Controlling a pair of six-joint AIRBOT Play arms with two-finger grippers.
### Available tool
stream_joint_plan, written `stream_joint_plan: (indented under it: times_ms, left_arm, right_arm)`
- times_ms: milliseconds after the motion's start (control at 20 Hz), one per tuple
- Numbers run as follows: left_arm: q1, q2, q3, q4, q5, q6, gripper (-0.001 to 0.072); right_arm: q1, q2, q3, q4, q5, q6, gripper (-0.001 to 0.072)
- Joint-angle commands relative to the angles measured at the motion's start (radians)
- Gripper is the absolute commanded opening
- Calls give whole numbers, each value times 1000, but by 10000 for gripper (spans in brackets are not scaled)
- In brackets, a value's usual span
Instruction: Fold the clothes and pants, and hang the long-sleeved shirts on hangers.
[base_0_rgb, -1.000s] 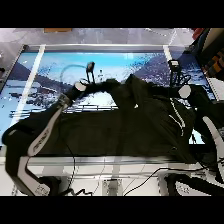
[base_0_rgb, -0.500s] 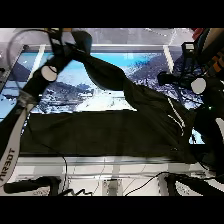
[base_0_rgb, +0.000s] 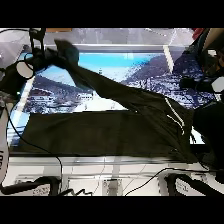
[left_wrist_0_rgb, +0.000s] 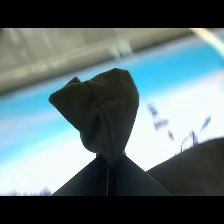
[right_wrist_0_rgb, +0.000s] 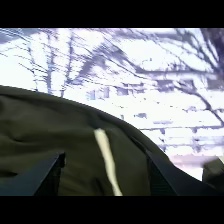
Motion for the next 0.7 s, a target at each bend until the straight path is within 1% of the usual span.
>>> stream_joint_plan:
  times_ms: [0, 50, 100, 250, 350, 550, 650]
  left_arm:
    - [86, -33, -15, 244, -320, -268, 18]
    - [106, -38, -46, 272, -341, -307, 19]
    - [118, -37, -88, 269, -343, -308, 18]
    - [124, -35, -238, 270, -345, -363, 18]
    - [123, -23, -357, 269, -312, -417, 18]
    - [124, 67, -582, 270, -136, -613, 20]
    - [129, 98, -645, 270, -98, -712, 20]
  right_arm:
    - [-80, 1, 1, -1, 62, 0, 559]
    - [-93, 1, 1, -2, 64, 0, 560]
    - [-102, 0, 1, -2, 64, 0, 559]
    - [-123, -1, 1, -2, 64, 0, 559]
    - [-123, -2, 1, -12, 64, -1, 559]
    - [-123, -2, 1, -14, 59, -1, 559]
    - [-123, -2, 1, -14, 57, -1, 559]
